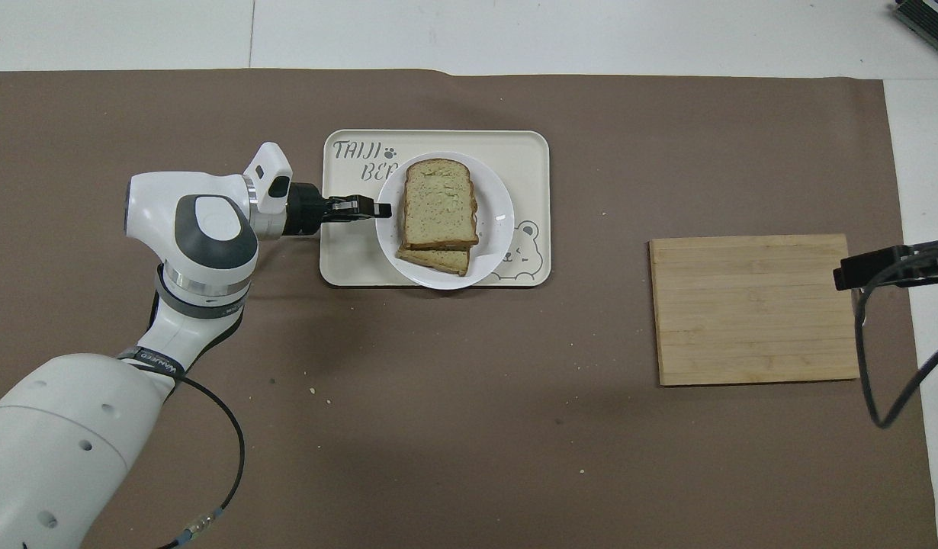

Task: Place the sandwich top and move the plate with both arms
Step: 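Slide the plate with the left gripper onto the bear tray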

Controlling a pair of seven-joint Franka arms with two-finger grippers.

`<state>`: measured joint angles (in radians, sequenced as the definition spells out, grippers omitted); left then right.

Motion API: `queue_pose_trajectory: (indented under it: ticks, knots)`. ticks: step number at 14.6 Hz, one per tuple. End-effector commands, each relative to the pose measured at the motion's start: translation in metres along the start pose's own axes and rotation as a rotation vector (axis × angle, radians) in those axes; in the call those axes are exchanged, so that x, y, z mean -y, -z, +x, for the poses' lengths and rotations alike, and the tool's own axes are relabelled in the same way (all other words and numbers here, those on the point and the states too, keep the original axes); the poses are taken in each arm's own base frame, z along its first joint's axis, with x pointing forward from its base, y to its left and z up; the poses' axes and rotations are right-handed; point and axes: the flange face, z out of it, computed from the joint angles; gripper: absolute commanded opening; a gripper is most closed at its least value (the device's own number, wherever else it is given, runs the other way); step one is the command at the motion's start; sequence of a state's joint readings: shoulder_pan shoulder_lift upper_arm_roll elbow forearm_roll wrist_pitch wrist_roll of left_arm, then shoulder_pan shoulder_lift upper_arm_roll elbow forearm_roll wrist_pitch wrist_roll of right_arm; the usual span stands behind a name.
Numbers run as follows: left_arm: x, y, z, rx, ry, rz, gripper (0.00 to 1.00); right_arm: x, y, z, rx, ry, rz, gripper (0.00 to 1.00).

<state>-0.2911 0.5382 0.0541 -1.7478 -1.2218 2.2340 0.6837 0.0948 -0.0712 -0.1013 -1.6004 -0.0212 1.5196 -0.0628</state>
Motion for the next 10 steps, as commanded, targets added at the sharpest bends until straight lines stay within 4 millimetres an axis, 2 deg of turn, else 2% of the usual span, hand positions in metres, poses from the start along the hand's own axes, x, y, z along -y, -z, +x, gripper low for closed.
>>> queue_pose_trajectory:
  ticks: [1,5,7,10]
  knots:
    - [-0.007,0.018,0.010,-0.007,0.017,0.012,0.17,-0.001,0.002,0.000,-0.008,-0.016,0.019,1.00]
    - [-0.025,0.047,0.016,0.015,-0.040,0.110,0.44,-0.001,0.002,0.000,-0.008,-0.016,0.019,1.00]
    - [-0.041,0.062,0.018,0.012,-0.050,0.134,0.47,-0.001,0.002,0.000,-0.008,-0.015,0.020,1.00]
    - [-0.071,0.098,0.019,0.015,-0.106,0.228,0.69,-0.001,0.002,0.000,-0.008,-0.016,0.019,1.00]
